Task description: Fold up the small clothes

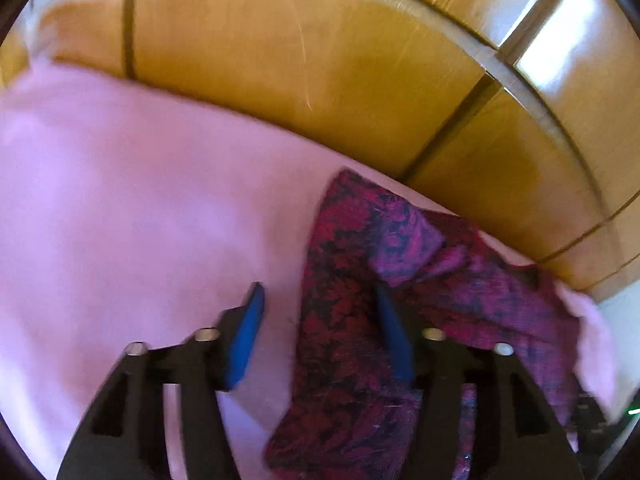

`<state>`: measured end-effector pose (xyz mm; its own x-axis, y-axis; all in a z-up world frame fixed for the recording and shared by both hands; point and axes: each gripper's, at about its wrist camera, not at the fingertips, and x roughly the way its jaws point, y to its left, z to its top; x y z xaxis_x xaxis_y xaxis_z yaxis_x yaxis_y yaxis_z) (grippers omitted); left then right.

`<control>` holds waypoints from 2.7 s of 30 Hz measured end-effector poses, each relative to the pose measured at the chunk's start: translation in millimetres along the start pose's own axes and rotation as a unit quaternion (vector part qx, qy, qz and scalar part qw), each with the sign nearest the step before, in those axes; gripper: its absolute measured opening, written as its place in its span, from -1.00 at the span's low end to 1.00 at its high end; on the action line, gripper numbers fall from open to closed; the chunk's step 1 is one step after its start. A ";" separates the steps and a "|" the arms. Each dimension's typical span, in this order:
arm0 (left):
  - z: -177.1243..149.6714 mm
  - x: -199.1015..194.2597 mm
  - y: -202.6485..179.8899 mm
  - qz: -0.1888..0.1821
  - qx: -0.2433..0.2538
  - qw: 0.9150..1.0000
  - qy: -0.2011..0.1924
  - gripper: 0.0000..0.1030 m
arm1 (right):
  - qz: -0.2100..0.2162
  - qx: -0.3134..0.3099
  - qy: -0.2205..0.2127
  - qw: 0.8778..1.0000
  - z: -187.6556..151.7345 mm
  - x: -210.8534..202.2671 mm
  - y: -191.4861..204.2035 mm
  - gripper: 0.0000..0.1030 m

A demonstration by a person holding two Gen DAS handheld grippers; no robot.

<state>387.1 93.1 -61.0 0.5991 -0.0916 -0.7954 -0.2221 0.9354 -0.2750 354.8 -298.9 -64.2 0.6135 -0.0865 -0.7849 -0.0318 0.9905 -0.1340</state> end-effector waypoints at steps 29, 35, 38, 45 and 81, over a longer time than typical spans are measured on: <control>-99.6 -70.7 -59.5 0.022 0.124 0.989 -0.077 0.29 | 0.094 0.004 -0.024 0.995 -15.5 -25.4 39.8 0.53; -138.6 -106.5 -49.3 0.017 0.123 0.988 -0.092 0.30 | 0.094 0.021 -0.030 0.995 -25.1 -59.2 28.5 0.91; -156.3 -119.2 -41.1 0.018 0.131 0.987 -0.092 0.30 | 0.096 0.017 -0.012 0.995 -40.4 -68.3 27.6 0.92; -188.9 -138.7 -32.3 0.017 0.130 0.988 -0.078 0.30 | 0.106 0.013 0.053 0.993 -90.1 -80.5 19.5 0.94; -141.0 -82.6 -28.9 0.033 0.091 0.995 -0.026 0.34 | 0.063 0.003 0.002 0.998 -43.1 -63.3 21.0 0.73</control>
<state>235.6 25.5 -63.5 0.6271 -0.0144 -0.7788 -0.1228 0.9855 -0.1171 281.4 -277.2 -43.4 0.6017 0.0388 -0.7978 -0.1048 0.9940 -0.0306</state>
